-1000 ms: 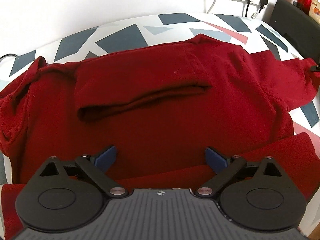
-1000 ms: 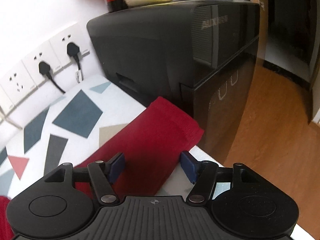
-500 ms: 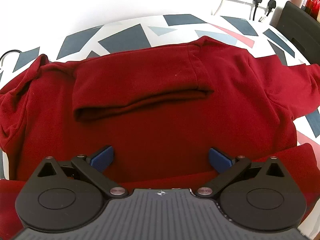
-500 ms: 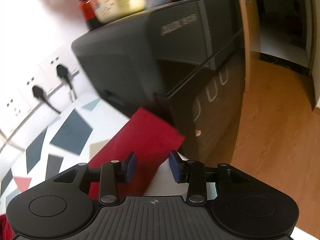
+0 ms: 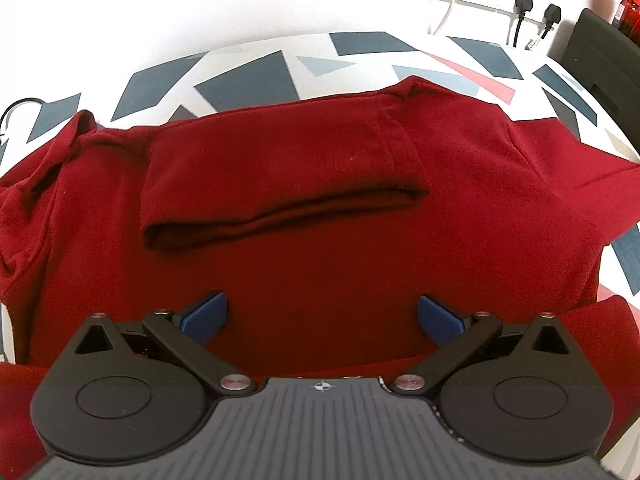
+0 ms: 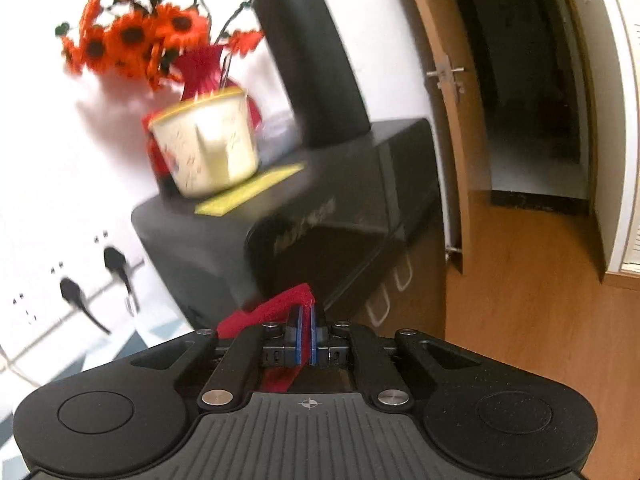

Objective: Fold clothes

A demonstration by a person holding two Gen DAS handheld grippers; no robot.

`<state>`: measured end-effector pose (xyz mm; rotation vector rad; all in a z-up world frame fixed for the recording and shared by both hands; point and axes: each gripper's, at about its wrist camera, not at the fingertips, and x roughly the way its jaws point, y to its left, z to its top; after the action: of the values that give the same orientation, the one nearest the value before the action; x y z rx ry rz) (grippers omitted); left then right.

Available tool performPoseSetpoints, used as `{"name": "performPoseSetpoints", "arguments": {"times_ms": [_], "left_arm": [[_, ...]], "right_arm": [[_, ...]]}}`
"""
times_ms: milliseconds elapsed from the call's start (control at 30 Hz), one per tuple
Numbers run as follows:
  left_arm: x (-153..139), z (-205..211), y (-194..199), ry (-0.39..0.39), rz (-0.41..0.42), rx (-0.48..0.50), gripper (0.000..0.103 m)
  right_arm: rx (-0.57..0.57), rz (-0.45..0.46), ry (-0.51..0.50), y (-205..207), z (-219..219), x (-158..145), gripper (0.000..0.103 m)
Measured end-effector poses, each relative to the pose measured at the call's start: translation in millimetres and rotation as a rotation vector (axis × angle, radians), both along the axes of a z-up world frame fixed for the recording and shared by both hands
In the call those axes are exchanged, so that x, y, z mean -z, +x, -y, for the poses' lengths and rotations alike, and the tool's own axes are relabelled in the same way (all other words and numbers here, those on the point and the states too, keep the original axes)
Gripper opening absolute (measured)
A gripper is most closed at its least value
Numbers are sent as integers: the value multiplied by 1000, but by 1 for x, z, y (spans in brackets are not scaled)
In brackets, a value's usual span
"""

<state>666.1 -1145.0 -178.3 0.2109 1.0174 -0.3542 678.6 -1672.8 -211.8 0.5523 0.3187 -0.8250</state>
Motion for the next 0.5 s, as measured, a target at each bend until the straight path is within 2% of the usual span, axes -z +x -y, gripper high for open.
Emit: {"name": "performPoseSetpoints", "arguments": {"times_ms": [167,300,367,500], "left_arm": [[0,3,1,-4,6,9,103],[-3,-3,4,-25,-22,40,102],[-9,-15,7,-86,-53,40,102],[-30,-65,17,-276,-103,-20,102]], "right_arm": [[-18,-30,97,2,2,14,4],[-80,15,130,5,-19,8,4],[-155,34,157,11,-33,-2,4],[-389,56,190,48,-84,-23,4]]}}
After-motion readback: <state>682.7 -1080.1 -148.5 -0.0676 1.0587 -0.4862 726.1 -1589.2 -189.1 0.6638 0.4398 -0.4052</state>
